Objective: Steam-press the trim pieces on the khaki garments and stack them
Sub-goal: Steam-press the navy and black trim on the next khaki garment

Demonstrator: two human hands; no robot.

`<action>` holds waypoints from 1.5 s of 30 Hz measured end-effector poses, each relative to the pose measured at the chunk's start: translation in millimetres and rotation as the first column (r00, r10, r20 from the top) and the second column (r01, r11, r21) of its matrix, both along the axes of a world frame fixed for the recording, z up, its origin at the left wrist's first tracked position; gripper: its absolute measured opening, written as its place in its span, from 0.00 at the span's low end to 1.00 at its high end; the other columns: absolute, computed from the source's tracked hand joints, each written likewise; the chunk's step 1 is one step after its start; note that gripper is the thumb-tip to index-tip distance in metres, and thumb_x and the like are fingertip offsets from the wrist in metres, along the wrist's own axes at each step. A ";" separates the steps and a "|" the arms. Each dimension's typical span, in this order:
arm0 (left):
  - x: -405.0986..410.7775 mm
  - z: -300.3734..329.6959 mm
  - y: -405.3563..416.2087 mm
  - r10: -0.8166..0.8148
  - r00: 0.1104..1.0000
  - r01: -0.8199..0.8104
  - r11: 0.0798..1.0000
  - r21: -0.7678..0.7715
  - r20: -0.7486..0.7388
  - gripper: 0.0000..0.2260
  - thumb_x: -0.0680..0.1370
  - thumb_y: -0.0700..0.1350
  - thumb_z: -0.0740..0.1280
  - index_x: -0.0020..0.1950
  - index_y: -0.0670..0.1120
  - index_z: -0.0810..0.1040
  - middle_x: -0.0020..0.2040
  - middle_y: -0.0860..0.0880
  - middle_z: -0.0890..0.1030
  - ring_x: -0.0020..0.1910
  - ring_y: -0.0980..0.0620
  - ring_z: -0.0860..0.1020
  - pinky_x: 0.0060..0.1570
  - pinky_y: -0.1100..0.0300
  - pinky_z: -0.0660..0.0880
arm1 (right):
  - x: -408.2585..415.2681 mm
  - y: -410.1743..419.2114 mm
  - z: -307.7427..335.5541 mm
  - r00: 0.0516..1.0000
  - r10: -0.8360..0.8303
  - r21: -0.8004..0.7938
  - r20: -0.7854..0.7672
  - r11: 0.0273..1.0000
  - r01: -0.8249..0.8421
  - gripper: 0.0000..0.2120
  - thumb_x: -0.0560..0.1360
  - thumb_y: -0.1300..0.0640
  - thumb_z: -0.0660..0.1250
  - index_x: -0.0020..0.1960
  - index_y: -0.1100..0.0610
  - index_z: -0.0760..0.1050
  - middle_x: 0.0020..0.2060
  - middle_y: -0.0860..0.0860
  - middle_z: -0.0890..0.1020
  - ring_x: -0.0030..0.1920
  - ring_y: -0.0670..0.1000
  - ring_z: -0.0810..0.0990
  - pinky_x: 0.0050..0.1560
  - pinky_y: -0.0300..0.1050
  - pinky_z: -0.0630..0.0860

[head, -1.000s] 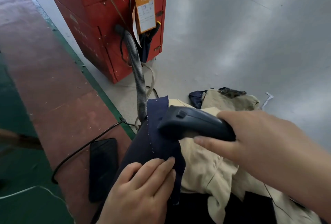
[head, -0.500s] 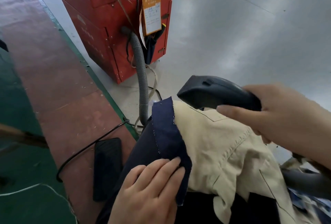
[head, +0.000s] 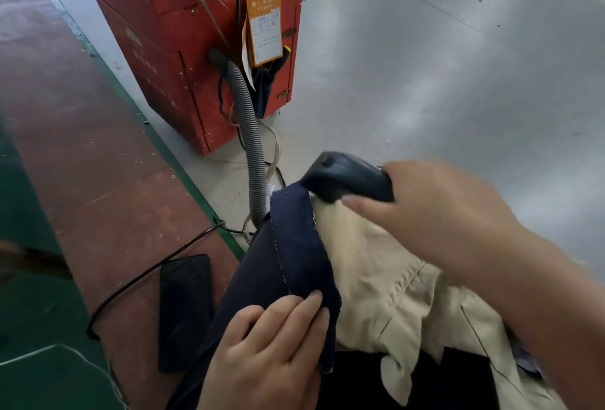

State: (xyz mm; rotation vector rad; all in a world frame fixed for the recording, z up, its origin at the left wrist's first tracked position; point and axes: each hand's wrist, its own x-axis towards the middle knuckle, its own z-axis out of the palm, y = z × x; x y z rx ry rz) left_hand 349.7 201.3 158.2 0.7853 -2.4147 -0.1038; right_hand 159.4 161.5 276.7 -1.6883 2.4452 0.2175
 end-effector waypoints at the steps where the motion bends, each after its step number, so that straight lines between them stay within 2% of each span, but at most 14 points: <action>1: 0.0 0.0 -0.3 0.001 1.000 -0.001 1.000 0.007 0.006 0.12 0.71 0.43 0.63 0.46 0.50 0.86 0.54 0.53 0.83 0.48 0.57 0.82 0.42 0.58 0.69 | -6.1 -13.3 -6.0 1.000 -0.018 0.010 0.023 1.000 0.018 0.22 0.75 0.30 0.58 0.38 0.48 0.65 0.34 0.46 0.74 0.32 0.47 0.72 0.29 0.41 0.63; 4: 0.9 1.0 0.0 0.002 1.000 -0.002 0.999 0.036 0.007 0.13 0.71 0.43 0.63 0.47 0.50 0.86 0.54 0.53 0.83 0.49 0.57 0.82 0.43 0.58 0.69 | -18.3 -33.2 -17.5 0.994 -0.074 0.066 0.082 0.995 0.069 0.20 0.76 0.34 0.62 0.40 0.51 0.68 0.36 0.49 0.76 0.33 0.49 0.74 0.31 0.42 0.65; 8: 3.6 1.5 -0.8 0.009 1.000 -0.010 0.999 0.044 0.020 0.13 0.71 0.44 0.63 0.48 0.51 0.86 0.56 0.54 0.82 0.51 0.58 0.81 0.44 0.59 0.69 | -23.9 4.2 7.6 0.983 -0.067 -0.037 0.170 0.997 0.074 0.25 0.69 0.27 0.60 0.39 0.49 0.73 0.26 0.47 0.78 0.24 0.44 0.76 0.29 0.41 0.67; 10: 2.9 1.3 1.4 0.013 1.000 -0.015 0.998 0.056 0.026 0.13 0.70 0.44 0.63 0.48 0.51 0.85 0.56 0.55 0.82 0.52 0.59 0.81 0.45 0.60 0.69 | -12.0 33.4 29.9 0.981 0.017 -0.079 0.194 0.997 -0.002 0.32 0.61 0.18 0.53 0.43 0.44 0.74 0.33 0.33 0.79 0.28 0.40 0.78 0.27 0.42 0.69; 12: 0.6 2.0 3.2 0.027 0.999 -0.029 0.998 0.060 0.038 0.13 0.69 0.44 0.63 0.47 0.51 0.85 0.55 0.56 0.82 0.51 0.59 0.81 0.45 0.60 0.68 | 2.1 53.3 41.8 0.988 0.098 0.019 0.116 0.995 -0.101 0.39 0.53 0.14 0.39 0.49 0.35 0.69 0.41 0.19 0.70 0.38 0.32 0.76 0.27 0.39 0.68; 13: 0.3 1.5 3.8 0.029 0.999 -0.031 0.998 0.049 0.042 0.13 0.69 0.44 0.63 0.47 0.51 0.85 0.55 0.55 0.82 0.51 0.59 0.81 0.45 0.60 0.68 | 8.5 58.6 42.1 0.991 0.118 0.100 0.069 0.987 -0.124 0.38 0.53 0.14 0.37 0.49 0.34 0.66 0.42 0.20 0.70 0.40 0.31 0.75 0.27 0.35 0.66; 15: 0.9 0.0 4.5 0.023 0.999 -0.023 1.000 0.005 0.046 0.13 0.70 0.44 0.63 0.47 0.50 0.85 0.56 0.54 0.82 0.51 0.59 0.81 0.44 0.60 0.68 | 16.4 59.8 34.6 0.992 0.123 0.209 0.028 0.970 -0.126 0.31 0.59 0.18 0.41 0.46 0.38 0.65 0.37 0.40 0.77 0.33 0.41 0.74 0.28 0.35 0.62; 16: 0.9 -0.3 4.6 0.022 0.999 -0.022 1.000 -0.016 0.043 0.13 0.71 0.43 0.62 0.47 0.50 0.86 0.56 0.53 0.82 0.51 0.58 0.81 0.44 0.60 0.68 | 18.0 56.7 29.1 0.993 0.113 0.229 0.014 0.967 -0.113 0.27 0.63 0.20 0.44 0.43 0.41 0.65 0.34 0.43 0.75 0.31 0.41 0.71 0.29 0.36 0.62; 23: -0.3 -4.4 4.0 0.013 1.000 -0.012 0.998 -0.055 0.010 0.12 0.69 0.43 0.64 0.46 0.49 0.86 0.54 0.53 0.83 0.49 0.58 0.82 0.43 0.59 0.68 | -2.2 11.4 4.9 0.997 -0.020 0.008 0.079 1.000 0.019 0.21 0.72 0.29 0.59 0.37 0.47 0.68 0.30 0.44 0.75 0.30 0.44 0.75 0.28 0.43 0.63; 28: -1.0 -5.2 5.2 0.040 0.999 -0.040 0.999 -0.002 0.001 0.14 0.70 0.43 0.62 0.48 0.49 0.85 0.56 0.53 0.82 0.51 0.58 0.82 0.43 0.59 0.67 | -19.5 -32.3 -10.1 0.973 -0.132 0.080 0.187 0.990 0.119 0.21 0.76 0.35 0.63 0.44 0.54 0.74 0.30 0.49 0.77 0.28 0.52 0.79 0.31 0.42 0.70; 33: -0.2 -6.6 4.8 0.045 0.999 -0.045 0.999 0.014 -0.017 0.14 0.72 0.44 0.61 0.49 0.50 0.85 0.57 0.54 0.82 0.51 0.58 0.81 0.43 0.59 0.67 | -31.7 10.9 20.7 0.928 -0.118 0.046 0.352 0.993 0.109 0.24 0.67 0.29 0.63 0.39 0.51 0.74 0.23 0.50 0.78 0.20 0.49 0.79 0.24 0.44 0.73; 37: -2.1 -4.0 2.5 0.013 0.999 -0.013 1.000 -0.013 0.037 0.14 0.74 0.44 0.60 0.48 0.49 0.86 0.56 0.54 0.83 0.52 0.58 0.80 0.43 0.60 0.66 | -9.6 54.6 40.9 0.983 -0.040 0.202 0.181 0.979 0.003 0.29 0.60 0.21 0.52 0.44 0.42 0.73 0.33 0.34 0.79 0.30 0.38 0.77 0.29 0.39 0.69; 40: -4.5 -1.3 1.2 0.019 0.997 -0.018 1.000 -0.019 0.069 0.18 0.77 0.43 0.55 0.47 0.49 0.86 0.54 0.53 0.83 0.48 0.59 0.82 0.42 0.61 0.65 | 5.5 56.2 36.7 0.998 -0.018 0.252 0.067 0.968 0.000 0.26 0.65 0.22 0.51 0.42 0.43 0.70 0.33 0.42 0.77 0.31 0.39 0.73 0.28 0.36 0.62; 45: -9.4 -4.3 1.4 0.028 0.999 -0.027 0.999 -0.047 0.024 0.18 0.76 0.42 0.55 0.44 0.49 0.86 0.52 0.53 0.84 0.46 0.58 0.82 0.41 0.60 0.66 | 4.8 24.7 22.7 0.994 -0.054 0.159 0.093 0.987 0.039 0.22 0.72 0.27 0.58 0.39 0.46 0.69 0.33 0.44 0.77 0.32 0.42 0.76 0.29 0.42 0.66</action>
